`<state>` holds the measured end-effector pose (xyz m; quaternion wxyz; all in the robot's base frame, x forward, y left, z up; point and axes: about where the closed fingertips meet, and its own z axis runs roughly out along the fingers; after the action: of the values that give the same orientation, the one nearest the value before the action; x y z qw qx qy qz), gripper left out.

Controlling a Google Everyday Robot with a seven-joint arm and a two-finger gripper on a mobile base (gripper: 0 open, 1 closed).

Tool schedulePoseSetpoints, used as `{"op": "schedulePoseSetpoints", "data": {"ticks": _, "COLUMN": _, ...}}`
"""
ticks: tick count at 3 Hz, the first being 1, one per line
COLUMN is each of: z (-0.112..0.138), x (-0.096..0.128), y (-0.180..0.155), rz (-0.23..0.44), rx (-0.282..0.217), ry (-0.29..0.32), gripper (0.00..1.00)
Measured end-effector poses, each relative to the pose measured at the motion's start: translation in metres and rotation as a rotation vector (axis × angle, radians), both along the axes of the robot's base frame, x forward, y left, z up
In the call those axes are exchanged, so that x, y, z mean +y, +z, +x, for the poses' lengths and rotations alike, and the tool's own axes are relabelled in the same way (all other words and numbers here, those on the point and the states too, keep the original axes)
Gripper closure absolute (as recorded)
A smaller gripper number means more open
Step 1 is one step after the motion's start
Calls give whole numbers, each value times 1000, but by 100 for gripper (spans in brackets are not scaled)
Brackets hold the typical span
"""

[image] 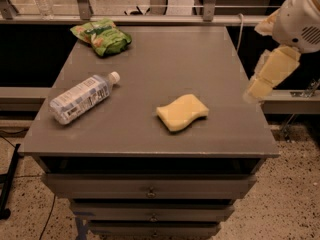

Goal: Pick green rice chip bag

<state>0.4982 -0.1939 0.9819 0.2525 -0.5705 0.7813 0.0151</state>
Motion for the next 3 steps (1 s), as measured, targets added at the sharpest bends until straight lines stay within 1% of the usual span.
{"op": "schedulePoseSetpoints", "data": {"ticks": 1, "z": 47, "x": 22, "y": 0, "rz": 89, "rx": -40, "ry": -8, "gripper": 0}}
{"op": "schedulePoseSetpoints", "data": {"ticks": 2, "z": 101, "x": 55, "y": -1, "rz": 164, "rx": -93, "ry": -34, "gripper": 0}}
{"op": "schedulePoseSetpoints", "data": {"ticks": 3, "z": 100, "x": 55, "y": -1, "rz": 163, "rx": -92, "ry": -33, "gripper": 0}}
